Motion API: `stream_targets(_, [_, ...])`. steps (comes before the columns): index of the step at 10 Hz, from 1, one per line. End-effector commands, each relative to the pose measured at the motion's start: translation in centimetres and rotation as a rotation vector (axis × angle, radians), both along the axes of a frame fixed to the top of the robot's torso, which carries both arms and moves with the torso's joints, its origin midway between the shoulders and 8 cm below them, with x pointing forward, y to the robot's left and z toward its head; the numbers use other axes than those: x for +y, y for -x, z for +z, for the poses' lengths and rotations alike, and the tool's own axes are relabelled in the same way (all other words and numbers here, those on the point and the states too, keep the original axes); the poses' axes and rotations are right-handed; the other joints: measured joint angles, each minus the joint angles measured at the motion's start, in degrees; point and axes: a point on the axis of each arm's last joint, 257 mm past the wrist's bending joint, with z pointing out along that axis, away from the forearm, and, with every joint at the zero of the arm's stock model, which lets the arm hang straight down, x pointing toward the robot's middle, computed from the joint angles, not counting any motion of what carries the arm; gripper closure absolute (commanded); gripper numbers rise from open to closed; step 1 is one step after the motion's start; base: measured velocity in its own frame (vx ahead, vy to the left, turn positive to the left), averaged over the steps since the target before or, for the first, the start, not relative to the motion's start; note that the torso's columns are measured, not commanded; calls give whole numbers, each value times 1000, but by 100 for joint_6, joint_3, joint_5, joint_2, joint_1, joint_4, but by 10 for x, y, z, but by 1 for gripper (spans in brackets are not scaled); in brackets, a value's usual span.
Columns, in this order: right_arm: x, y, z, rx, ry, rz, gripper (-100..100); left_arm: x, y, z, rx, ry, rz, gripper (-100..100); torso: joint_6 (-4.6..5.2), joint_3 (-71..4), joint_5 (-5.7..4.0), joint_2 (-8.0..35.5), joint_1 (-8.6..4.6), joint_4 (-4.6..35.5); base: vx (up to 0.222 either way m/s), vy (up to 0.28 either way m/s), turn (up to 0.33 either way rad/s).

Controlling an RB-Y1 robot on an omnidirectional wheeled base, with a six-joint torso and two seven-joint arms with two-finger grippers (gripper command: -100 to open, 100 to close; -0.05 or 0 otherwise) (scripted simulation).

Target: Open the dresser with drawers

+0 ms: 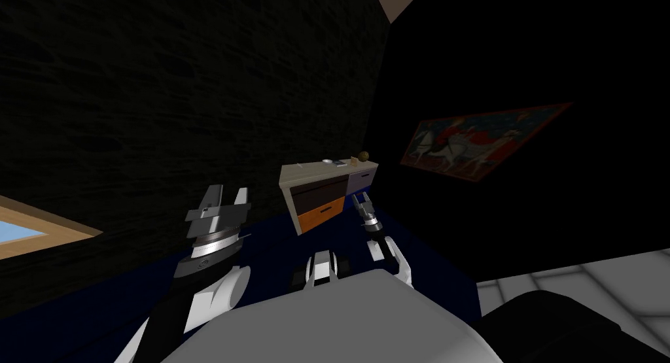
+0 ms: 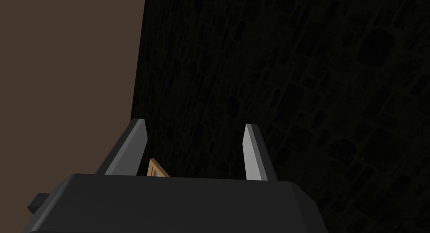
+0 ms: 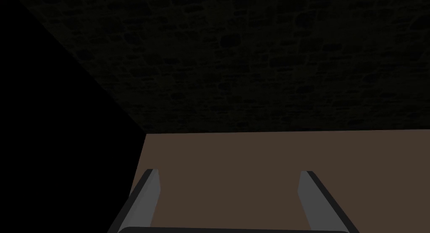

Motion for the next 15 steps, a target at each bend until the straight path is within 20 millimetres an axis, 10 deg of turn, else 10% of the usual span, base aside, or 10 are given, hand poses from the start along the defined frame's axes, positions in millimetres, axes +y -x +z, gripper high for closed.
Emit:
stream_targets(1, [4, -1, -7, -8, 70, -36, -100, 0, 0, 0, 0, 0, 0, 0, 0, -1, 0, 1, 0, -1, 31, -3, 0])
stream_targets(15, [34, -28, -63, -29, 481, -172, -100, 0, 0, 0, 0, 0, 0, 0, 0, 5, 0, 12, -1, 2, 47, 0, -14])
